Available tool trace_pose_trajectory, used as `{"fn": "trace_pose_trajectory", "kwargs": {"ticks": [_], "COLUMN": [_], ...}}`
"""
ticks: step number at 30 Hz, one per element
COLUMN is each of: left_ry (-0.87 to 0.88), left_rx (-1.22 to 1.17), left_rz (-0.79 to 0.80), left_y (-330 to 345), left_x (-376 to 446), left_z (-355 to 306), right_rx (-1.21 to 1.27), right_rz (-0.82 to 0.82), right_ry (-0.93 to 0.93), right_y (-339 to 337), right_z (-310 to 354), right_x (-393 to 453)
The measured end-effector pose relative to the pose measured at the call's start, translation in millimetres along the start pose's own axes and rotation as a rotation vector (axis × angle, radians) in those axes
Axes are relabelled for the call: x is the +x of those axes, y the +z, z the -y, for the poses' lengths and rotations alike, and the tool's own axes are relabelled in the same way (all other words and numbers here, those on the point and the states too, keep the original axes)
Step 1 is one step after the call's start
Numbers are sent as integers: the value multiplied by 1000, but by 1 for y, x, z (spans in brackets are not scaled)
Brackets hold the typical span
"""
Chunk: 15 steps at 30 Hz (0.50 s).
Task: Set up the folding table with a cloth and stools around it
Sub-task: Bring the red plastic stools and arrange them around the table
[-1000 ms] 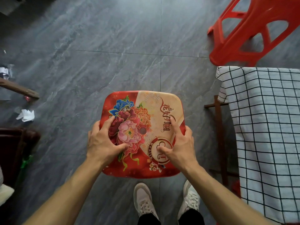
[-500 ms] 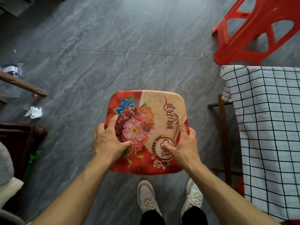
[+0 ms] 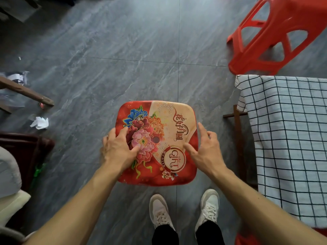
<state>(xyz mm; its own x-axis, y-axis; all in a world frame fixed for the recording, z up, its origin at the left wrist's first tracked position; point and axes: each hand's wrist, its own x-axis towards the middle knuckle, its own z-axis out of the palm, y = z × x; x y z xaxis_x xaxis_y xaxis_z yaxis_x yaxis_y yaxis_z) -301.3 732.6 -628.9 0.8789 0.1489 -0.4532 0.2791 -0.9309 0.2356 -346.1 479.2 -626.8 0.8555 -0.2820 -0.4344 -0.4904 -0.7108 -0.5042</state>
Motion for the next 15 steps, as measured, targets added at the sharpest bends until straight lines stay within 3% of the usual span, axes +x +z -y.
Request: {"fn": "trace_pose_trajectory", "kwargs": {"ticks": [6,15], "left_ry": [84,237], "left_rx": [-25,-97], "left_rz": [15,-136], "left_y": [-61,-196], "left_x": [-20,-70], "left_z": [-38,-109], "right_rx": [-117,-162], "right_rz": [-55,-142], "right_ry": [-76,-261], "right_y": [-72,-209], "right_z": [40,131], "right_x": [-15,-51]}}
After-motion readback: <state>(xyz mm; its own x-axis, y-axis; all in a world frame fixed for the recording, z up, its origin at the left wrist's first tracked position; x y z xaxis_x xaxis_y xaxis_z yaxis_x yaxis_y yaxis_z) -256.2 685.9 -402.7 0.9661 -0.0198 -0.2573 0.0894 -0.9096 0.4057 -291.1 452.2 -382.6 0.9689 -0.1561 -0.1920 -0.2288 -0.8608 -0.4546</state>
